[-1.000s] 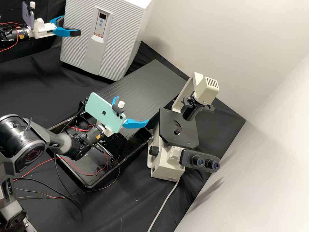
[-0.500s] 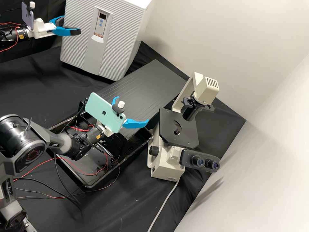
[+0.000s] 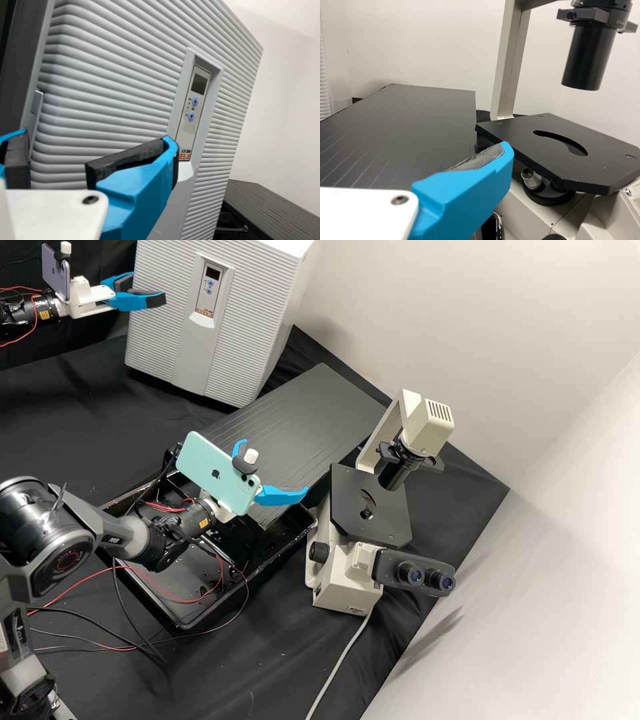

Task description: Open the incubator door

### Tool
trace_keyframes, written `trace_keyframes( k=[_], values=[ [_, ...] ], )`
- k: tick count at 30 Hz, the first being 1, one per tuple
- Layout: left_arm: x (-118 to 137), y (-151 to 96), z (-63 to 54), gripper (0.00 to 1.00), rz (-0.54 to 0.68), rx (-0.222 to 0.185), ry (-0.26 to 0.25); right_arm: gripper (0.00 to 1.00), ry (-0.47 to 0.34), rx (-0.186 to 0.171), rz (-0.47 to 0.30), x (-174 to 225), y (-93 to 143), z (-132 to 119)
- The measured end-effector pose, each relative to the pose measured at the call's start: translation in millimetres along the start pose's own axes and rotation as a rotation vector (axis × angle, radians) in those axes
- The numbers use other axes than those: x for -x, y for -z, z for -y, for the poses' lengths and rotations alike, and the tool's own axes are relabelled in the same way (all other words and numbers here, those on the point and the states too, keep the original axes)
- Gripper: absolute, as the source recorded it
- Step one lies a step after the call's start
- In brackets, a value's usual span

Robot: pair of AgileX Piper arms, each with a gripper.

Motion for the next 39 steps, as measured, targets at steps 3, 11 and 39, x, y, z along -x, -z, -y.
trace_keyframes(
  k=[3, 11, 39],
  values=[
    [0.3, 0.8, -0.3, 0.00, -0.008, 0.001, -0.007, 1.00, 0.000, 0.000, 0.000, 0.0, 0.0, 0.0],
    [2.7, 2.6, 1.4, 0.00, -0.027, 0.010, -0.013, 1.00, 0.000, 0.000, 0.000, 0.0, 0.0, 0.0],
    [9.1, 0.3, -0.9, 0.00, -0.064, 0.009, -0.012, 1.00, 0.000, 0.000, 0.000, 0.0, 0.0, 0.0]
  ],
)
